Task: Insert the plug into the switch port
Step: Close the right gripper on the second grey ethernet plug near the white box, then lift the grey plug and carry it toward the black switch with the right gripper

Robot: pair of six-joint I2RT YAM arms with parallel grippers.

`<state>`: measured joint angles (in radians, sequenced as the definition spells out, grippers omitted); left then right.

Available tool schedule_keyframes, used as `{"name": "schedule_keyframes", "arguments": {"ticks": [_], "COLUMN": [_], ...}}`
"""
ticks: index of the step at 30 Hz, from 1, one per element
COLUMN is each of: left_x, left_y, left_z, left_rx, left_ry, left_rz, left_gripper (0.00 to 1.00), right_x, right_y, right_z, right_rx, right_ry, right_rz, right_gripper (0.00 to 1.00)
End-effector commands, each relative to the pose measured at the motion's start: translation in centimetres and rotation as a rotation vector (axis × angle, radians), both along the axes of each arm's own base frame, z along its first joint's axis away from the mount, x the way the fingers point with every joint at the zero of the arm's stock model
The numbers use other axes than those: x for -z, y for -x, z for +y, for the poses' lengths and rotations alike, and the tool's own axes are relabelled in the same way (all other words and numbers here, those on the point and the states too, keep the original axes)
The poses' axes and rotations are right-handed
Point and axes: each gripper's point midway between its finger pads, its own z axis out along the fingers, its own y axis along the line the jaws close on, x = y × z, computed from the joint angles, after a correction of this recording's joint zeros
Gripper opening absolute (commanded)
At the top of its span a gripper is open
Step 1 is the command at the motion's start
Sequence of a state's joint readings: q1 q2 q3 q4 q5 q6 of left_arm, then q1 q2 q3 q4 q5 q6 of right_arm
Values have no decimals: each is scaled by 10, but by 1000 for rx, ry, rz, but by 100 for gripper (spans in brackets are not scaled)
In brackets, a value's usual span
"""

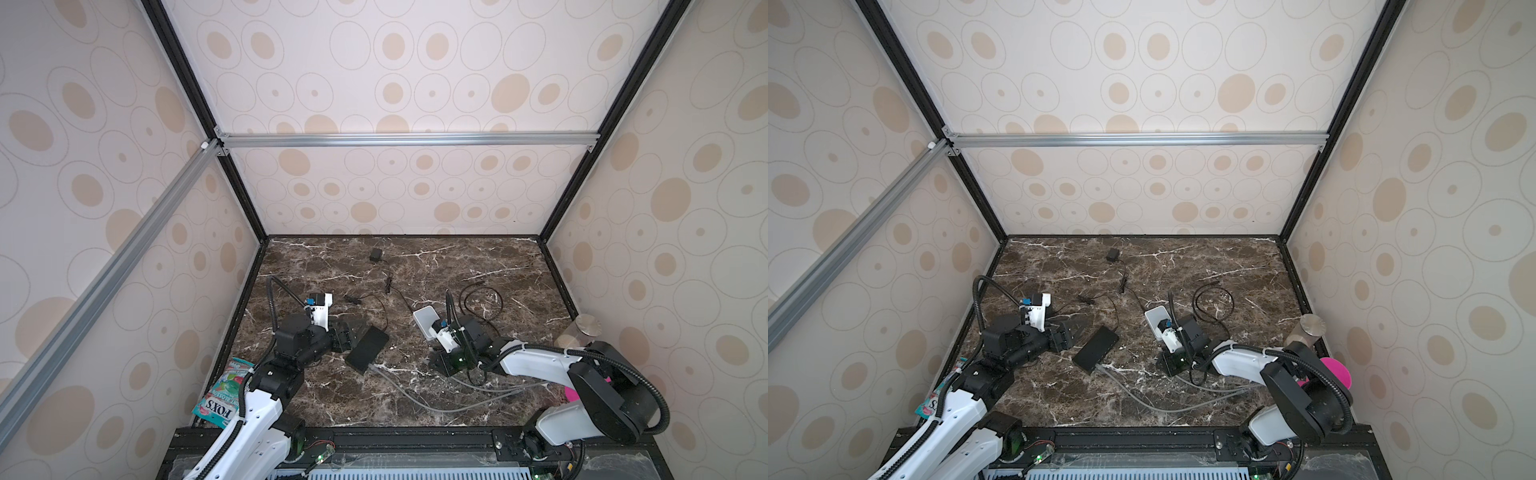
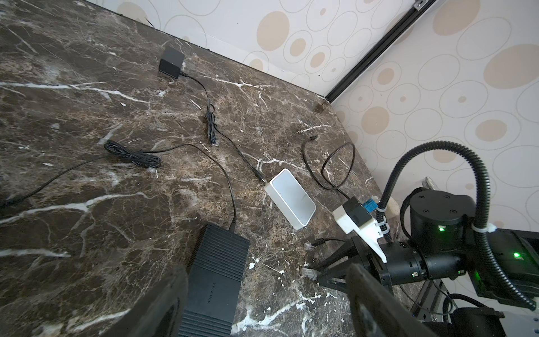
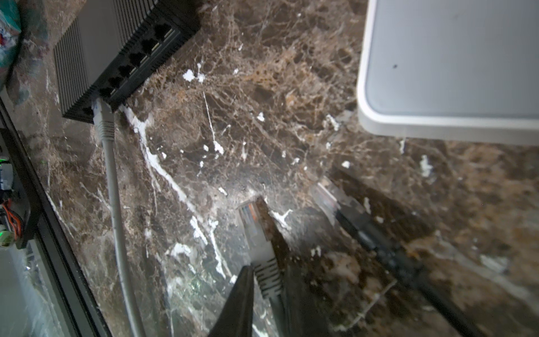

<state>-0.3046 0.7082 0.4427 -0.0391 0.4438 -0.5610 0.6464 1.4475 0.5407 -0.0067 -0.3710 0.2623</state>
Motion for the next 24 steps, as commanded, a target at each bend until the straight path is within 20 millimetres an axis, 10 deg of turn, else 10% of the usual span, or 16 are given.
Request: {"name": "schedule_keyframes", "arguments": {"ticks": [1, 10, 24], "left_x": [-9, -7, 0], "left_y": [0, 0, -2], "left_z": [-1, -1, -2], "left_rx": [4, 3, -21], "left_ry": [17, 15, 72], "left_rz": [-21, -19, 17], "left_gripper": [85, 85, 85], "right_x": [11, 4, -61], "right_y": [13, 4, -26], "right_z": [-10, -7, 20], "right_rx": [2, 0, -157], "right_ry": [33, 41, 136], "right_rz": [46, 16, -275], "right_gripper": [17, 8, 0]}}
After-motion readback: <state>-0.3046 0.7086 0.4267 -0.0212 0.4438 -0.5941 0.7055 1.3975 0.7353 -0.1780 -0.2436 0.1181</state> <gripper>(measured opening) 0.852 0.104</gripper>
